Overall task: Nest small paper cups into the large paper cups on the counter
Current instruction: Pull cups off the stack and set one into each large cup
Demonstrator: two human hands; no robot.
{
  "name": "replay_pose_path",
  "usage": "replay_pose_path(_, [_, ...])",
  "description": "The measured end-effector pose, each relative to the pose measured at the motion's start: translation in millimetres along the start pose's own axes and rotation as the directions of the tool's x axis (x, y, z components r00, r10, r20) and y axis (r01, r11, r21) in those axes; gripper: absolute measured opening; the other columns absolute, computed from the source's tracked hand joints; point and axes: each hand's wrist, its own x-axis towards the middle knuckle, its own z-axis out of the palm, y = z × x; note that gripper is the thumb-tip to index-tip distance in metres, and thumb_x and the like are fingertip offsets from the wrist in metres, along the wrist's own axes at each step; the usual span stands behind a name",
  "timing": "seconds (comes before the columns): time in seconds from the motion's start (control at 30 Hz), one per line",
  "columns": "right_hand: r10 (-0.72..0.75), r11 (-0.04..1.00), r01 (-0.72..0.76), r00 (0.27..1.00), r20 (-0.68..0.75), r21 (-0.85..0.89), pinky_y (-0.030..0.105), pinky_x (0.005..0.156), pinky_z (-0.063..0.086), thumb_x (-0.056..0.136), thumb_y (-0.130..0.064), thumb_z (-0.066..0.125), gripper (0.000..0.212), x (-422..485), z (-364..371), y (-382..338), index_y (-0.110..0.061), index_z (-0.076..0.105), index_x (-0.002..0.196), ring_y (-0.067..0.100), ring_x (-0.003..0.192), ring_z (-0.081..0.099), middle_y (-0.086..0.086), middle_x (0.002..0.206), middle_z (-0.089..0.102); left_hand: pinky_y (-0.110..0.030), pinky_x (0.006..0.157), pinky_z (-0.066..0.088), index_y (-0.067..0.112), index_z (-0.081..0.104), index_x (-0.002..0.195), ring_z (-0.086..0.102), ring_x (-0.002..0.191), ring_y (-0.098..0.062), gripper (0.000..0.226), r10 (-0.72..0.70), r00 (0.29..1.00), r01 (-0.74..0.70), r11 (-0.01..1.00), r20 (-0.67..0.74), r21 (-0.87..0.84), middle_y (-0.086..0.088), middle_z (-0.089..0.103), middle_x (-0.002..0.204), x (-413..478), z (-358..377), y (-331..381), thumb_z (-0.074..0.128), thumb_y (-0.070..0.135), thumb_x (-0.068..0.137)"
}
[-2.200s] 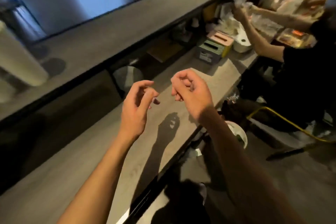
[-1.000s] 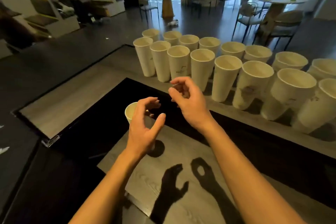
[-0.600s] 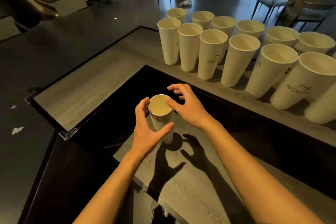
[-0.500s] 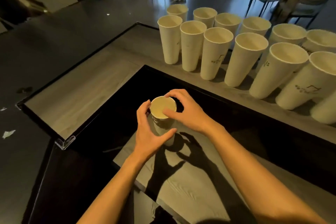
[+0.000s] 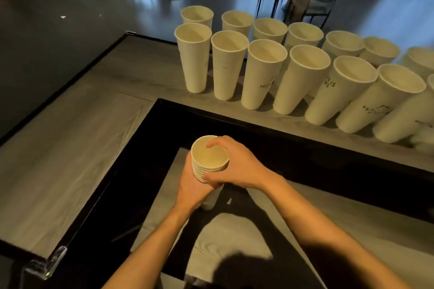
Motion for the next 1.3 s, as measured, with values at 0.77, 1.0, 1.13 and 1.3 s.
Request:
replay_pose_path(0.77, [-0.159,0.945,0.161,0.987,0.028,-0.286,0.03,0.11,0.031,0.098,-0.039,0.052,0.026,-23.5,-112.9,-52.8,-0.023,0.068,0.11,0.006,0.111,0.051,-0.008,0.11,0.066,-0.037,0.094,0.058,0.022,0.048,0.138,0.066,0.111,-0.012,0.091,0.228,0.967,-0.222,0.973,0.115,-0.061,0.003,0.065,0.123,30.4,13.1,103.8,0.076,0.068,0.065])
replay_pose_path(1.0, [-0.252,0.963,0.25,0.968,-0.008,-0.103,0.051,0.072,0.047,0.087,-0.039,0.071,0.032,7.5,-128.5,-77.3,-0.008,0.07,0.079,0.027,0.072,0.057,0.011,0.075,0.064,-0.037,0.091,0.057,0.025,0.054,0.133,0.069,0.108,-0.018,0.09,0.209,0.972,-0.2,0.976,0.105,-0.088,0.0,0.07,0.12,46.3,-14.2,123.2,0.073,0.076,0.062])
replay_pose_path(1.13, [-0.245,0.964,0.251,0.966,0.079,-0.091,0.047,0.076,0.049,0.093,-0.04,0.062,0.031,26.3,-128.7,-92.7,-0.01,0.07,0.092,0.024,0.081,0.06,0.007,0.086,0.067,-0.028,0.087,0.057,0.027,0.057,0.128,0.07,0.106,-0.018,0.078,0.204,0.974,-0.196,0.977,0.095,-0.088,0.003,0.072,0.116,52.0,-33.8,131.9,0.076,0.069,0.065])
replay_pose_path(1.3, [-0.268,0.963,0.268,0.962,-0.054,-0.014,0.033,0.067,0.049,0.083,-0.036,0.076,0.016,49.9,-134.6,-111.8,-0.021,0.072,0.085,0.014,0.078,0.061,-0.003,0.081,0.068,-0.02,0.08,0.054,0.03,0.058,0.122,0.07,0.098,-0.008,0.059,0.202,0.975,-0.197,0.979,0.092,-0.059,0.014,0.072,0.11,65.4,-60.1,139.5,0.072,0.052,0.069])
